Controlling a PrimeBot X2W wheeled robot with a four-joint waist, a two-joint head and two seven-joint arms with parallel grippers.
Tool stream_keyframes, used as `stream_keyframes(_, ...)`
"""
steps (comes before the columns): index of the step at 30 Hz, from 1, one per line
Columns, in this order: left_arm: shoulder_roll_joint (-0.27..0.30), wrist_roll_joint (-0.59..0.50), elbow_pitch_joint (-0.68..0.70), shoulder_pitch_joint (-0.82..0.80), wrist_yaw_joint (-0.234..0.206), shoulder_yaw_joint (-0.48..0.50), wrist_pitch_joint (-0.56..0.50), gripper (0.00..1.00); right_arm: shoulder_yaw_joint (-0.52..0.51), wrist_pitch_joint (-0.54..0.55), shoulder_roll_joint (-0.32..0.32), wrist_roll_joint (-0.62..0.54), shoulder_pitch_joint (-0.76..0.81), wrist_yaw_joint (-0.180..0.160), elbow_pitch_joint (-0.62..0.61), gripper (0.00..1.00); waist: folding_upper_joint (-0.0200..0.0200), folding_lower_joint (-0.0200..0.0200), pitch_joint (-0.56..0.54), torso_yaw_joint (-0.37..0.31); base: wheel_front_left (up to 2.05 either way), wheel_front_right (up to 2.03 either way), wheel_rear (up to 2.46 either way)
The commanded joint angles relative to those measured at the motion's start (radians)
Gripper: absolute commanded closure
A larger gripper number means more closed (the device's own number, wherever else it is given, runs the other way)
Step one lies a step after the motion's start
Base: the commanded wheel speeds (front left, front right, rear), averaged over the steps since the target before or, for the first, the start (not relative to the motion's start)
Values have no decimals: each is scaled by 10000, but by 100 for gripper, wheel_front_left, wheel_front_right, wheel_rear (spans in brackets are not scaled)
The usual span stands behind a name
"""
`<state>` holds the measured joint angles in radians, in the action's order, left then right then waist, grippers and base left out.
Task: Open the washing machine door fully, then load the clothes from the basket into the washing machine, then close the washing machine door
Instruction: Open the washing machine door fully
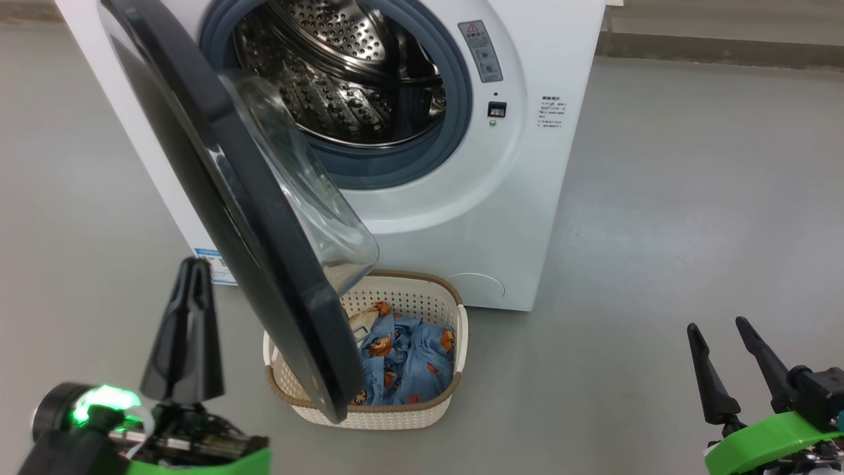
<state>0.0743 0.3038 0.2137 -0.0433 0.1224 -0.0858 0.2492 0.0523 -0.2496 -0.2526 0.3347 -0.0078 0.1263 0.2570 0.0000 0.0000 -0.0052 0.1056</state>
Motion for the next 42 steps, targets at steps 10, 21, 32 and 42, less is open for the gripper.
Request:
stream_keyframes(10, -131, -281, 2215, -627, -37, -2447, -1804, 100, 11, -122, -200, -201, -212, 44, -338, 0, 0, 0, 116, -86, 0, 0, 0)
stream_keyframes(21, -210, 819, -981, -1128, -2, -3439, -1838, 100, 116, -122, -154, -199, -284, 44, -322, 0, 0, 0, 229, -235, 0, 0, 0)
stream_keyframes(32, -233, 1435, -3258, -1702, -155, -3616, -1105, 100, 143, -122, -179, -157, -294, 44, -319, 0, 0, 0, 211, -236, 0, 0, 0)
stream_keyframes(42, -237, 1777, -4400, -2023, -354, -3503, -718, 100, 114, -122, -189, -183, -296, 44, -353, 0, 0, 0, 125, -206, 0, 0, 0)
